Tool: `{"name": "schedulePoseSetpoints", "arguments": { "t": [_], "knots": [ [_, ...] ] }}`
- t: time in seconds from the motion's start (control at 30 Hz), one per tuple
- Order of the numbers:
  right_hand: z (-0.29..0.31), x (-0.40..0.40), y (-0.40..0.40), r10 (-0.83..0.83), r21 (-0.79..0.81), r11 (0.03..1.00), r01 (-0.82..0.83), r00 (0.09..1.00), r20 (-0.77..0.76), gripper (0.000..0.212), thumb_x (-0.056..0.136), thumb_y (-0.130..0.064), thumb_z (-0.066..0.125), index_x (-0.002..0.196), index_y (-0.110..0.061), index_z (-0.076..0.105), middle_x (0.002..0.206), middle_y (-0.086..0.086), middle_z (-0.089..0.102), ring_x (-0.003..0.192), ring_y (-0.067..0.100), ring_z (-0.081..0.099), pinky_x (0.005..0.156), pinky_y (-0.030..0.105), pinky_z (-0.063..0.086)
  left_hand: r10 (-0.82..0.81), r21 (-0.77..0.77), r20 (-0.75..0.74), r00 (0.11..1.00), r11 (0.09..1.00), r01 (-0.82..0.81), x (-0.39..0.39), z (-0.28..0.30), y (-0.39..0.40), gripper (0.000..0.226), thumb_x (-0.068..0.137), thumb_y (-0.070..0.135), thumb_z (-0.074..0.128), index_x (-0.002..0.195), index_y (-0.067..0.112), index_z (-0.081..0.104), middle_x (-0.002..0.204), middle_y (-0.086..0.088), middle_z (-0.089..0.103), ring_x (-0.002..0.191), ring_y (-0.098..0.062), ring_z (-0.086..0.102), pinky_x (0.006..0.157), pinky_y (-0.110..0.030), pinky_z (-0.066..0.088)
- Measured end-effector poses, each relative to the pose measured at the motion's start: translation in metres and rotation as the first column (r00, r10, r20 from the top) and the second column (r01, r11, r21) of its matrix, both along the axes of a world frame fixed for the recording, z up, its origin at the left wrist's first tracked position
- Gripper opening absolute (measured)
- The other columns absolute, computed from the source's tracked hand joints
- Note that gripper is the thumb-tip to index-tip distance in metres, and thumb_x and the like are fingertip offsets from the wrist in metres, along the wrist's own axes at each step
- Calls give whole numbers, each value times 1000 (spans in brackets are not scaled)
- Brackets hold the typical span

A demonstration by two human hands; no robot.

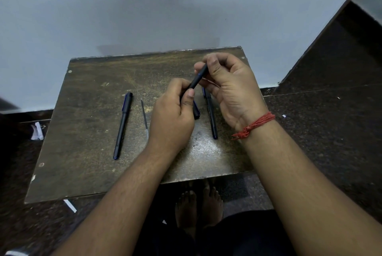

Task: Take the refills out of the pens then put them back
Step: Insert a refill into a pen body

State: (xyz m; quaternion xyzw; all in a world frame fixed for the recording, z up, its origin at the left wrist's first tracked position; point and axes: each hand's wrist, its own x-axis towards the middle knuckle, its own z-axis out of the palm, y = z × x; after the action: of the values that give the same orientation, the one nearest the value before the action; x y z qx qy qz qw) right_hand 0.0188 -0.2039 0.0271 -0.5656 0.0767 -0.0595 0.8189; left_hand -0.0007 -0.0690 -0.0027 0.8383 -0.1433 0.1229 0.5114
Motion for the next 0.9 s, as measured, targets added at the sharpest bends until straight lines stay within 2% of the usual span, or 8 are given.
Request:
{"name": "schedulePoseSetpoints", "arguments": {
  "t": [0.13,0.4,0.5,0.67,0.73,0.8,0.83,0.9],
  "knots": [
    [1,-1,0,33,-13,999,-33,999,14,14,101,-12,54,102,-9,68,93,6,77,97,22,72,91,37,57,4,-20,-9,1000,1000,-4,0,1,1,8,101,16,51,96,21,55,71,0,59,64,-14,55,57,-36,43],
    [1,0,4,-51,-73,996,50,999,-2,17,100,-9,56,87,-15,65,79,2,75,77,12,70,70,27,51,46,7,31,998,999,-46,0,0,0,5,97,17,55,95,16,59,69,6,57,63,-12,54,56,-37,43],
    [0,1,11,-90,-39,995,89,996,-27,20,100,-7,54,84,-14,64,74,1,74,74,11,68,69,26,50,58,21,43,997,998,-59,0,0,1,4,96,16,56,94,15,59,68,7,56,62,-10,53,55,-35,43],
    [2,0,12,-88,-26,996,88,996,-28,17,100,-7,55,87,-12,65,76,1,74,80,13,70,73,27,52,83,62,59,995,994,-87,0,-1,2,4,98,18,55,96,16,58,70,6,57,63,-14,54,55,-35,43],
    [3,0,10,-76,-122,990,77,997,12,13,101,-9,55,96,-11,67,86,2,76,89,14,72,77,27,54,106,63,68,992,992,-111,1,0,3,4,98,18,55,96,17,57,72,6,57,64,-15,54,56,-35,44],
    [4,0,6,-88,-344,934,96,995,38,12,102,-14,55,106,-15,66,96,0,75,97,12,72,79,25,57,149,47,80,986,987,-153,5,0,7,4,99,18,53,97,17,57,73,6,58,67,-16,56,58,-38,46],
    [5,-1,4,-96,-489,866,102,995,38,12,101,-17,57,109,-18,66,98,-3,74,96,9,70,80,22,56,174,41,78,982,983,-178,8,-1,10,5,100,18,53,97,17,57,74,6,58,68,-17,57,58,-39,48],
    [6,-4,1,-89,-766,638,80,996,30,10,97,-24,62,106,-25,67,92,-12,67,95,8,63,81,18,50,224,31,69,972,974,-226,11,0,15,6,101,19,52,97,17,56,74,5,60,69,-19,59,60,-42,49]
  ]
}}
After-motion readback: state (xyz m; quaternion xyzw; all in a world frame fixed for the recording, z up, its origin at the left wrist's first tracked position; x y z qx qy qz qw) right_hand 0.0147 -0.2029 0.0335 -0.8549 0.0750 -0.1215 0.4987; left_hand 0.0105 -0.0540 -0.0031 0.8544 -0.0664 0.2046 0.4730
